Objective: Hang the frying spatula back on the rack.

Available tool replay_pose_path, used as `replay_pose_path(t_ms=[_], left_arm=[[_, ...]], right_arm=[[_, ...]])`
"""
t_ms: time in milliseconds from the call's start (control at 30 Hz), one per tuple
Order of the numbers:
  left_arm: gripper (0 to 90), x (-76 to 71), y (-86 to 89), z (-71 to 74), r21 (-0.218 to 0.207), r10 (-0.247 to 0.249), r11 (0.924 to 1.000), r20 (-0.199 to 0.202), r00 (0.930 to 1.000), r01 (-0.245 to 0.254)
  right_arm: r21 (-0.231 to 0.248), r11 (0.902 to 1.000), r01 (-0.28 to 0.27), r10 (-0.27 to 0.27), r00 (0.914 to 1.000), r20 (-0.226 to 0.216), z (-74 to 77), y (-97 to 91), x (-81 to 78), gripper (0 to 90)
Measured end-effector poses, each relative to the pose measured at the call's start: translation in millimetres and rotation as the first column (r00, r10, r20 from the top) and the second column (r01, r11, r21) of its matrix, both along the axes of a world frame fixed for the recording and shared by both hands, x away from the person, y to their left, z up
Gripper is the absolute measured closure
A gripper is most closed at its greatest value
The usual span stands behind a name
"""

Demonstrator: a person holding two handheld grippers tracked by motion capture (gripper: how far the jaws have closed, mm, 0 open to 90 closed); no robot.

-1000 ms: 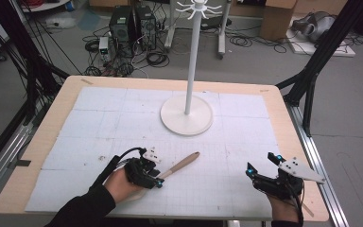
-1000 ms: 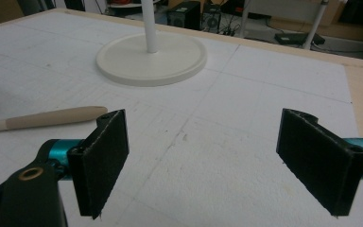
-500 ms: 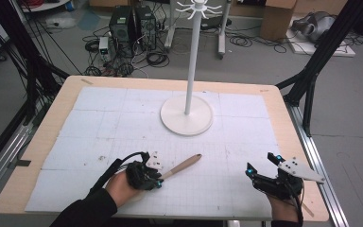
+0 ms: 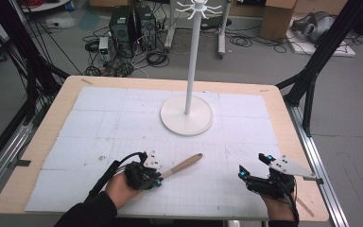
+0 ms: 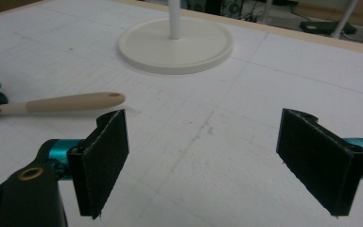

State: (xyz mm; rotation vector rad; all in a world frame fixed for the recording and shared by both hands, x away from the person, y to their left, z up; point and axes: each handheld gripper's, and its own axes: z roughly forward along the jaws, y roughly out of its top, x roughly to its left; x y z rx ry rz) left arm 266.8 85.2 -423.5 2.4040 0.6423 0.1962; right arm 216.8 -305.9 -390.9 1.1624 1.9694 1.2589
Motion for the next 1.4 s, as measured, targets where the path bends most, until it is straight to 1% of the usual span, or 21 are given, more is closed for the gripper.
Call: replay_pose_path(t_ms=[67, 100, 167, 200, 267, 300, 333, 367, 433, 467, 533, 567, 600, 633, 700, 733, 900, 1000, 1200, 1367, 1400], left_arm=[[77.8, 0.9, 4.6, 1.6, -0.045, 0.025, 0.9987, 0.003, 0.9997, -0.025], [77.8, 0.9, 4.6, 1.6, -0.045, 0.025, 0.9987, 0.003, 0.9997, -0.025], [77.7, -0.3, 11.1, 6.8, -0.103, 0.051, 0.9936, 0.027, 0.9983, -0.048], [77.7, -0.3, 11.1, 6.8, -0.103, 0.051, 0.9936, 0.027, 0.9983, -0.048], [77.7, -2.3, 18.2, 15.2, -0.169, 0.083, 0.9829, 0.050, 0.9953, -0.073], [77.7, -2.3, 18.2, 15.2, -0.169, 0.083, 0.9829, 0.050, 0.9953, -0.073], [77.7, -2.7, 20.8, 18.2, -0.191, 0.091, 0.9784, 0.057, 0.9942, -0.079], [77.7, -3.6, 23.3, 20.8, -0.214, 0.108, 0.9725, 0.066, 0.9920, -0.092], [77.7, -4.9, 28.2, 25.8, -0.252, 0.131, 0.9620, 0.085, 0.9877, -0.106], [77.7, -5.9, 31.3, 30.8, -0.276, 0.152, 0.9540, 0.110, 0.9823, -0.116], [77.7, -7.4, 34.1, 35.4, -0.286, 0.168, 0.9503, 0.139, 0.9759, -0.123], [77.7, -7.4, 34.1, 35.4, -0.286, 0.168, 0.9503, 0.139, 0.9759, -0.123], [77.7, -9.4, 35.4, 38.5, -0.299, 0.174, 0.9464, 0.157, 0.9721, -0.121], [77.7, -9.4, 35.4, 38.5, -0.299, 0.174, 0.9464, 0.157, 0.9721, -0.121], [77.7, -11.9, 35.4, 41.5, -0.325, 0.176, 0.9390, 0.174, 0.9690, -0.112], [77.7, -12.7, 35.2, 42.8, -0.328, 0.175, 0.9384, 0.179, 0.9680, -0.109], [77.7, -15.7, 35.0, 47.8, -0.351, 0.176, 0.9313, 0.200, 0.9639, -0.097], [77.7, -17.2, 34.5, 50.5, -0.356, 0.169, 0.9303, 0.208, 0.9634, -0.086], [77.7, -20.2, 32.9, 56.1, -0.361, 0.168, 0.9297, 0.234, 0.9576, -0.075], [77.7, -20.7, 34.5, 59.7, -0.362, 0.174, 0.9289, 0.241, 0.9547, -0.078], [77.7, -21.3, 35.1, 60.8, -0.366, 0.181, 0.9272, 0.249, 0.9514, -0.081]], right_arm=[[0.008, 0.9997, -0.024, 0.024, 0.9997, -0.005, 0.6, 6.6, 1.4, 16.3], [0.008, 0.9997, -0.024, 0.024, 0.9997, -0.005, 0.6, 6.6, 1.4, 16.3], [0.038, 0.9976, -0.057, 0.058, 0.9983, -0.004, 2.1, 18.0, 4.6, 16.2], [0.038, 0.9976, -0.057, 0.058, 0.9983, -0.004, 2.1, 18.0, 4.6, 16.2], [0.043, 0.9936, -0.104, 0.105, 0.9944, -0.011, 3.5, 35.4, 9.5, 15.6], [0.043, 0.9936, -0.104, 0.105, 0.9944, -0.011, 3.5, 35.4, 9.5, 15.6], [0.050, 0.9912, -0.123, 0.123, 0.9923, -0.012, 3.5, 42.1, 11.3, 15.7], [0.073, 0.9852, -0.155, 0.157, 0.9873, -0.023, 4.0, 55.3, 14.4, 15.6], [0.084, 0.9815, -0.172, 0.174, 0.9844, -0.024, 4.4, 61.5, 16.5, 15.6], [0.116, 0.9743, -0.193, 0.197, 0.9800, -0.025, 6.1, 75.4, 20.3, 14.6], [0.118, 0.9667, -0.227, 0.232, 0.9725, -0.024, 9.1, 90.7, 25.3, 14.4], [0.120, 0.9629, -0.242, 0.246, 0.9692, -0.017, 11.1, 98.1, 28.1, 14.4], [0.132, 0.9583, -0.253, 0.258, 0.9661, -0.016, 13.6, 105.0, 30.7, 14.4], [0.132, 0.9583, -0.253, 0.258, 0.9661, -0.016, 13.6, 105.0, 30.7, 14.4], [0.181, 0.9447, -0.273, 0.277, 0.9608, 0.001, 22.1, 124.0, 42.5, 14.5], [0.185, 0.9429, -0.277, 0.280, 0.9598, 0.008, 24.0, 127.9, 45.4, 14.5], [0.197, 0.9406, -0.277, 0.283, 0.9590, -0.006, 30.2, 147.9, 57.7, 16.7], [0.241, 0.9313, -0.273, 0.288, 0.9574, -0.026, 31.9, 161.6, 66.4, 23.4], [0.299, 0.9145, -0.273, 0.282, 0.9593, 0.013, 41.5, 168.8, 69.4, 30.3], [0.301, 0.9145, -0.270, 0.275, 0.9611, 0.029, 50.1, 170.7, 70.5, 33.7], [0.304, 0.9133, -0.271, 0.274, 0.9611, 0.036, 55.0, 172.8, 71.9, 36.7]])
